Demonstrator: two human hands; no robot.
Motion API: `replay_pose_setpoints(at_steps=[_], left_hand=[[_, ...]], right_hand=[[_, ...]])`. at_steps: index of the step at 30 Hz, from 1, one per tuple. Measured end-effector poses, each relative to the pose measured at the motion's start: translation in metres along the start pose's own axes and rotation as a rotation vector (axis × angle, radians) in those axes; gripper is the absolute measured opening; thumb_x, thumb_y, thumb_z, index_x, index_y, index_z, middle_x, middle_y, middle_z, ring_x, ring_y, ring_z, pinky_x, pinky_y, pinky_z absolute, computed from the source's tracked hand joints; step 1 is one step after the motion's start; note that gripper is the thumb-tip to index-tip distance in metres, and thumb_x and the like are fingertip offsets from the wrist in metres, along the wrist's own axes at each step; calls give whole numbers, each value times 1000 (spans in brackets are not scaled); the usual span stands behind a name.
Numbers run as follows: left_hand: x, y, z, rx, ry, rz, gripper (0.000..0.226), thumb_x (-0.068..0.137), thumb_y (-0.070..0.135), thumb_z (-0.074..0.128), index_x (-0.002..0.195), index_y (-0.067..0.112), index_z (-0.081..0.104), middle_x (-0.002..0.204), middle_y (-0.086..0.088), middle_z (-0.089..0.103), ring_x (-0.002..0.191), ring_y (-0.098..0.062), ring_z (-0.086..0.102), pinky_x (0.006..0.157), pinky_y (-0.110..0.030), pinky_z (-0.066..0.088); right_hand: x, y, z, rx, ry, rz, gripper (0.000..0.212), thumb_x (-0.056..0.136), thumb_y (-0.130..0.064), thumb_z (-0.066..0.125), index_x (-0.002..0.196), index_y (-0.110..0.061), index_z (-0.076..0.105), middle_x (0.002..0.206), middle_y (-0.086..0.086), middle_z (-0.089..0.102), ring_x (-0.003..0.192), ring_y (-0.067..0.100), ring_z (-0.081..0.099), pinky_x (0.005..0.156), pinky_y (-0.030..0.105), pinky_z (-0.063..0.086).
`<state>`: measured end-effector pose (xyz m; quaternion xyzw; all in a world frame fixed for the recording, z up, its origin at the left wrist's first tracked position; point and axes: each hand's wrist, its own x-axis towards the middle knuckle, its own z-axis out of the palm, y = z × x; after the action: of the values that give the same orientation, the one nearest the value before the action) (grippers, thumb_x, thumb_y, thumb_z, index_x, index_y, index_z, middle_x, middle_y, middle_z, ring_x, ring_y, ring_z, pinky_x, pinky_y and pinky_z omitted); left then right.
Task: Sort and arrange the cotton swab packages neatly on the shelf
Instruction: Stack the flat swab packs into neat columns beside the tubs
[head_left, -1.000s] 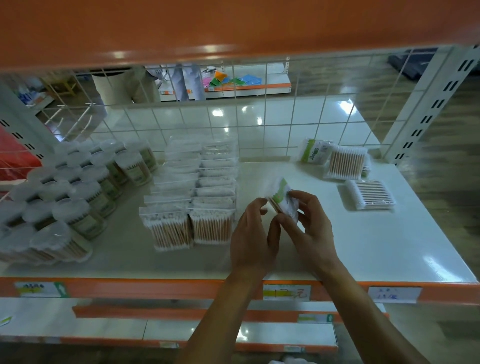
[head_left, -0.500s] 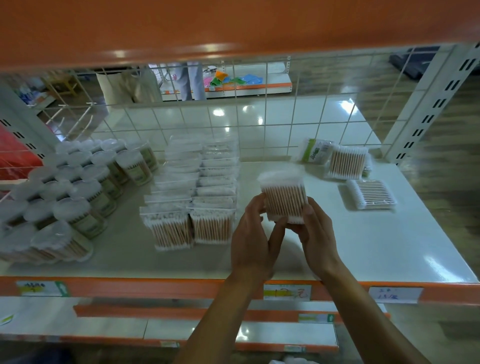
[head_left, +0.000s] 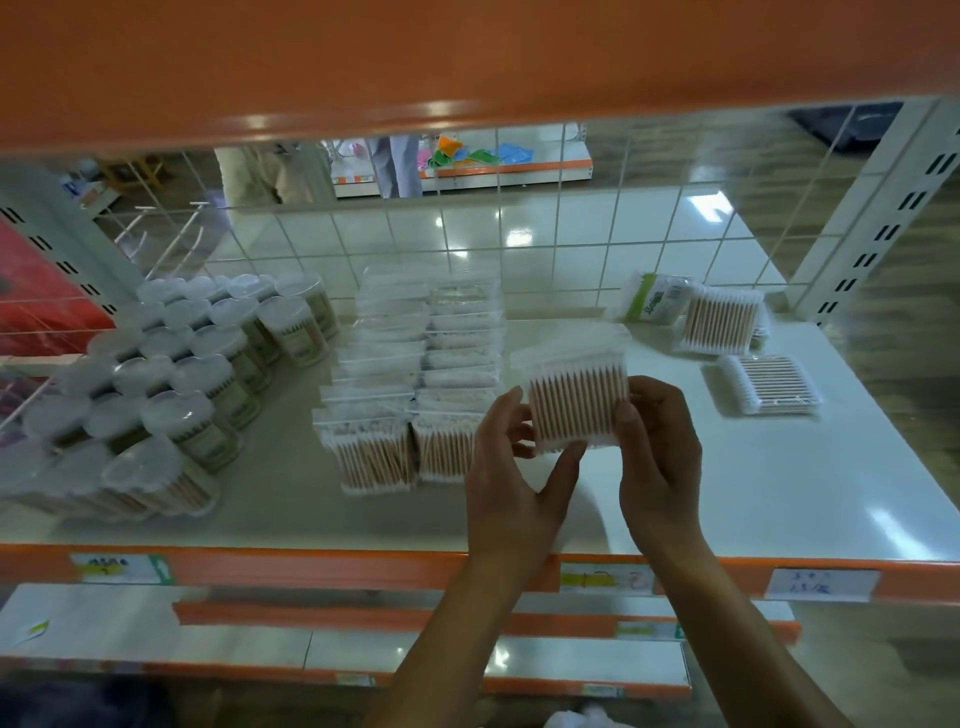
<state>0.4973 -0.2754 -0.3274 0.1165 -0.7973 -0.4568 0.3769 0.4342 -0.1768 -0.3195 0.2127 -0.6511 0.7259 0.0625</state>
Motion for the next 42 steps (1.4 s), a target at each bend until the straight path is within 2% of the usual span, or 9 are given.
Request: replay_pose_setpoints(at_steps=[7, 12, 16, 20, 25, 28, 31, 37, 42], left_hand=[[1, -8, -48, 9, 71, -41, 50, 84, 47, 57, 128, 34, 37, 112, 27, 51, 95, 0, 58, 76, -20, 52], [1, -22, -92, -7, 54, -154, 40, 80, 49, 67, 113, 45, 45, 103, 19, 60, 90, 1, 62, 71, -16, 53], [2, -36, -123, -18, 17, -216, 38, 77, 34, 74, 106, 42, 50, 94, 22, 67, 87, 1, 65, 74, -15, 52], [-1, -50, -146, 5, -47, -270, 39, 79, 16, 74, 101, 40, 53, 98, 23, 67, 87, 1, 65, 78, -19, 53], [-1, -59, -163, 150, -76, -262, 36, 78, 21, 75, 92, 43, 52, 90, 20, 65, 82, 4, 63, 73, -11, 50], [0, -68, -169, 237, -136, -231, 23, 78, 31, 74, 96, 28, 58, 92, 9, 66, 83, -6, 64, 73, -17, 50], [2, -75, -174, 346, -146, -190, 27, 79, 31, 73, 98, 15, 62, 92, 4, 64, 80, -7, 59, 71, -3, 38], [5, -76, -178, 389, -148, -163, 34, 78, 24, 75, 106, 12, 61, 97, 3, 61, 82, -4, 51, 68, 2, 33], [7, -81, -179, 384, -191, -154, 45, 79, 29, 73, 118, 12, 59, 110, -3, 62, 92, -5, 51, 77, 2, 30]], right_hand=[[-16, -9, 36, -288, 61, -136, 15, 89, -31, 51, 101, -25, 57, 93, -9, 59, 86, 1, 60, 71, 15, 49], [-34, -12, 67, -258, 10, -118, 17, 85, -32, 57, 102, -31, 59, 87, -4, 64, 77, 4, 63, 69, 19, 52], [-47, -14, 87, -255, -49, -55, 20, 81, -30, 62, 98, -40, 56, 85, -7, 65, 76, 4, 62, 65, 12, 48], [-56, -13, 100, -318, -113, -20, 27, 79, -9, 70, 95, -28, 60, 86, -11, 66, 76, 0, 62, 65, 4, 44], [-64, -7, 113, -385, -159, 47, 18, 79, -9, 72, 94, -15, 64, 86, -7, 68, 78, 2, 62, 67, 4, 45], [-69, -5, 121, -413, -161, 83, 18, 79, -9, 72, 93, -17, 64, 85, -8, 67, 78, 2, 62, 67, 5, 46], [-73, -4, 128, -461, -151, 112, 16, 80, -12, 71, 92, -20, 63, 83, -9, 67, 73, 3, 63, 66, 5, 45], [-78, -1, 135, -581, -161, 126, 15, 82, -17, 70, 95, -20, 63, 85, -7, 65, 73, 3, 61, 68, 22, 52], [-78, 0, 136, -637, -139, 110, 17, 81, -19, 71, 95, -18, 62, 84, -6, 66, 71, 5, 61, 66, 22, 51]])
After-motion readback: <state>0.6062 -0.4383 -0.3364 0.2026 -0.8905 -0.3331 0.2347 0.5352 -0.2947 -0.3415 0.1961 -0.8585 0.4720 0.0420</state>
